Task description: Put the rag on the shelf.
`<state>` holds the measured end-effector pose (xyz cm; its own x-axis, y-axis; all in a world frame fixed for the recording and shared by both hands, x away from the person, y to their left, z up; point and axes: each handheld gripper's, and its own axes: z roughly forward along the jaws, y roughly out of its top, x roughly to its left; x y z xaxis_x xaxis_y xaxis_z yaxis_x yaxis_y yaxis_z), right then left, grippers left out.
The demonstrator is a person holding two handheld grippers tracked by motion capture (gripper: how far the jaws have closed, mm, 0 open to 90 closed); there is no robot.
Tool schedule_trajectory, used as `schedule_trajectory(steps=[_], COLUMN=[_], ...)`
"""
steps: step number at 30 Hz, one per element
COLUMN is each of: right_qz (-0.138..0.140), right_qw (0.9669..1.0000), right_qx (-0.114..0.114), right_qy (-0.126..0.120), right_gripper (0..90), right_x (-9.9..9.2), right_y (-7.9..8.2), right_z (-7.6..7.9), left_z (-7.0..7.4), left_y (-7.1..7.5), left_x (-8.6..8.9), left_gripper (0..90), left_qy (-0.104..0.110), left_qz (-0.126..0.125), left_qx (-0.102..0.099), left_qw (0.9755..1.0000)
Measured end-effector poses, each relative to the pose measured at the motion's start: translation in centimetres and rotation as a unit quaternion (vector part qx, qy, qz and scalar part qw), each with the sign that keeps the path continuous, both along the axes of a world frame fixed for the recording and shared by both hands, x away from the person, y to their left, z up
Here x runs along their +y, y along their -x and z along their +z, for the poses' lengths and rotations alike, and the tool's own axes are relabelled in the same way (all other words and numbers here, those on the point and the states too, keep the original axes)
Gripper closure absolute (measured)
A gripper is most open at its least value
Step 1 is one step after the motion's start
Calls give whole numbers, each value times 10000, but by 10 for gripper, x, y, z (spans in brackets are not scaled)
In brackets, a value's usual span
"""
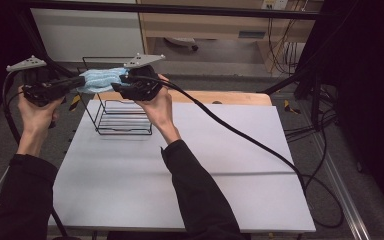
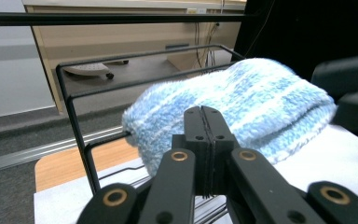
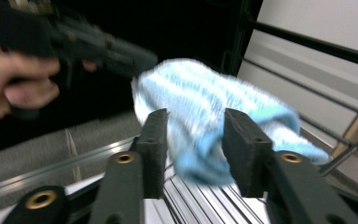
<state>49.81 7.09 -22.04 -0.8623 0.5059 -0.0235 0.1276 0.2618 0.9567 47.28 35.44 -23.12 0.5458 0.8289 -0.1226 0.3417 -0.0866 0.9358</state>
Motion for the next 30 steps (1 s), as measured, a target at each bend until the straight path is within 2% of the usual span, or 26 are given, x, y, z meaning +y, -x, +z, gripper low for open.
schedule_trajectory(steps=[2,5,8,12,16,19,25,30], right_qz=[31,11,34,62,-127,-225,-331,-406], right_qw=[9998,9993,9987,9980,9976,9972,9966,9969], right_qx=[56,238,464,634,612,561,520,505], right_qy=[-164,-285,-197,20,306,430,540,448], right_gripper=[585,704,817,879,897,900,900,900], right_x=[-1,-3,-2,5,7,6,10,13], right_y=[-2,-7,-11,-12,-15,-16,-18,-20], right_z=[4,6,3,-8,-14,-17,-23,-30], left_z=[-4,-8,-11,-14,-18,-22,-29,-31], left_y=[0,0,-1,-1,-1,-2,-5,-7], left_x=[0,-1,0,-2,-2,-2,-2,-5], left_gripper=[895,895,895,895,895,895,895,895], left_qy=[-23,-74,-56,-122,-116,-87,-176,-255], left_qz=[-4,-7,-13,8,5,17,92,181], left_qx=[14,4,-18,-18,-55,-35,0,-27], left_qw=[10000,10000,10000,9999,9999,10000,9998,9995])
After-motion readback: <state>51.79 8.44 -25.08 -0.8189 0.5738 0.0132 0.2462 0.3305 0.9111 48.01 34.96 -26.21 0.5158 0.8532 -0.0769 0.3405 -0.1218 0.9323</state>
